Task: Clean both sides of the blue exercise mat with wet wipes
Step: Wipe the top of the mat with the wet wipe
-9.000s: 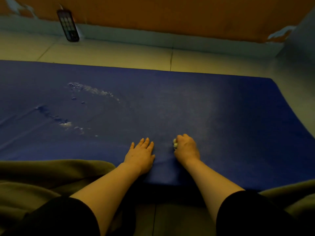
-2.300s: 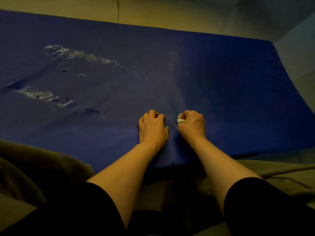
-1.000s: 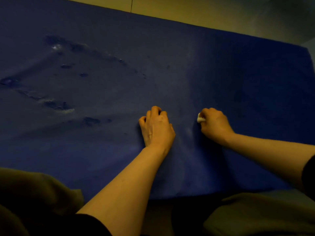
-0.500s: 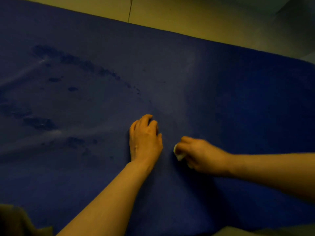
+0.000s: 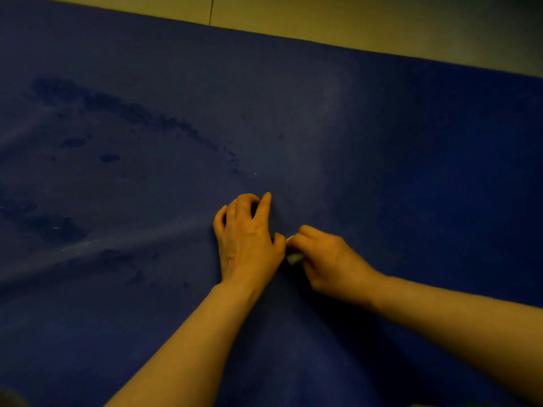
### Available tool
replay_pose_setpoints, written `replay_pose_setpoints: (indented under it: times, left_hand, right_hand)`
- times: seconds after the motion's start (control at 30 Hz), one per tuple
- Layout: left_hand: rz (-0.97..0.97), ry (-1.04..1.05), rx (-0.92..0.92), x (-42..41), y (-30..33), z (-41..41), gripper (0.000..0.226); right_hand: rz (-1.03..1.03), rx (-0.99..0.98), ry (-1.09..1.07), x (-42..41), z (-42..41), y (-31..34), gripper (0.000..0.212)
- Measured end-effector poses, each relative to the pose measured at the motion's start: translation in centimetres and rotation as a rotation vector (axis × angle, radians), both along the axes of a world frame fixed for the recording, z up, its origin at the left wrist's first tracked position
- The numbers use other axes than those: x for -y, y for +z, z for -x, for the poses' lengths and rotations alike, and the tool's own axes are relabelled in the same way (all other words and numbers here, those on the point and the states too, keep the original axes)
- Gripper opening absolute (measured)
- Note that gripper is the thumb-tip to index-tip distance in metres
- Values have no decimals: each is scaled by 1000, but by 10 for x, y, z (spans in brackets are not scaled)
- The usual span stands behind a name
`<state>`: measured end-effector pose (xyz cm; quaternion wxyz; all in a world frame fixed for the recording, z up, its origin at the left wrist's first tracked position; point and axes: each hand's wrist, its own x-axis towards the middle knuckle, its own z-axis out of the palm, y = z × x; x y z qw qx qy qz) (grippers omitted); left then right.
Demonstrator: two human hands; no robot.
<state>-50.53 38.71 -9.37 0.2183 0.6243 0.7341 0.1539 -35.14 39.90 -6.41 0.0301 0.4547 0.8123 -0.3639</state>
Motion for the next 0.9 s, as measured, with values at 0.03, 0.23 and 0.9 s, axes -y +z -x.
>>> replay_pose_setpoints:
  times: [0.03,0.23,0.9]
  left_hand:
    - [4,-6,-1,0,-1,0,65]
    - [48,-6,1,-3,-1,2,72]
    - [175,-72,-68,-10,3,6,78]
  right_hand:
    - [-41,14,-38,-13,-9,-4,26]
    - [-272,283,-468,-91,-71,-20,12]
    - [-195,95,-306,-59,-2,-18,13]
